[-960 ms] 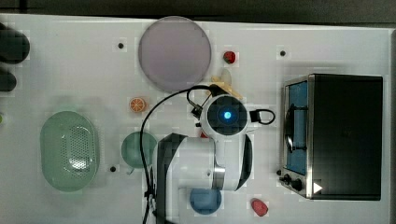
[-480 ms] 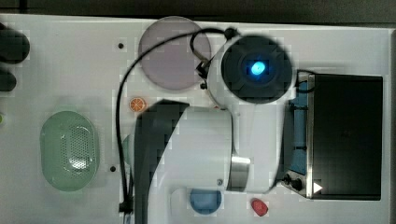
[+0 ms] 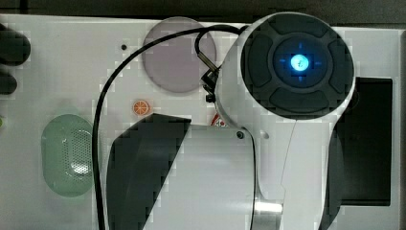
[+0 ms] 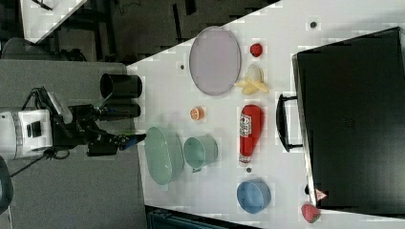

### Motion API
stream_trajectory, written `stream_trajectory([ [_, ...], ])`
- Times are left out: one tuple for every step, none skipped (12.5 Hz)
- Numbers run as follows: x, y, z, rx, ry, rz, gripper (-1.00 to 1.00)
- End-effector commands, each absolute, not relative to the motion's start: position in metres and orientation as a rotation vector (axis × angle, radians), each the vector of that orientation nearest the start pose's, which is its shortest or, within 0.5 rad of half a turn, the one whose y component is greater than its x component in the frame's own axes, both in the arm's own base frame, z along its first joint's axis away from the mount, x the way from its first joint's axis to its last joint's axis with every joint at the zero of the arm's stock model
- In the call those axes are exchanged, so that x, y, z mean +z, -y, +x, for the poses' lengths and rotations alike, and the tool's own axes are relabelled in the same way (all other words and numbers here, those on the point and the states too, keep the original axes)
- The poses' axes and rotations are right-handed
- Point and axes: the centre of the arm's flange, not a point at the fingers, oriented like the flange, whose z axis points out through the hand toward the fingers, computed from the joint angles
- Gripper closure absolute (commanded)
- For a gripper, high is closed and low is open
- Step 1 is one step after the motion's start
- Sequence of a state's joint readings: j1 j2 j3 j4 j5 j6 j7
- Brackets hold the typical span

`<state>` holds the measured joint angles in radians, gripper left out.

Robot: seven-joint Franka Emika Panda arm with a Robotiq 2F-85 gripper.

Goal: Pick ketchup from plate and place it on table.

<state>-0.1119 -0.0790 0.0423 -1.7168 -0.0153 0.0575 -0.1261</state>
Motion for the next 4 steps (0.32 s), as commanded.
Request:
stream_trajectory([
  [0.5857, 0.0322, 0.5377, 0.066, -1.184, -2.934, -1.00],
  [0.5847, 0.0322, 0.5379, 0.069, -1.185, -2.934, -1.00],
  [0.5842, 0.0322, 0.5381, 0.070, -1.185, -2.935, -1.00],
  [0.5841, 0.0322, 0.5381, 0.071, -1.185, -2.935, -1.00],
])
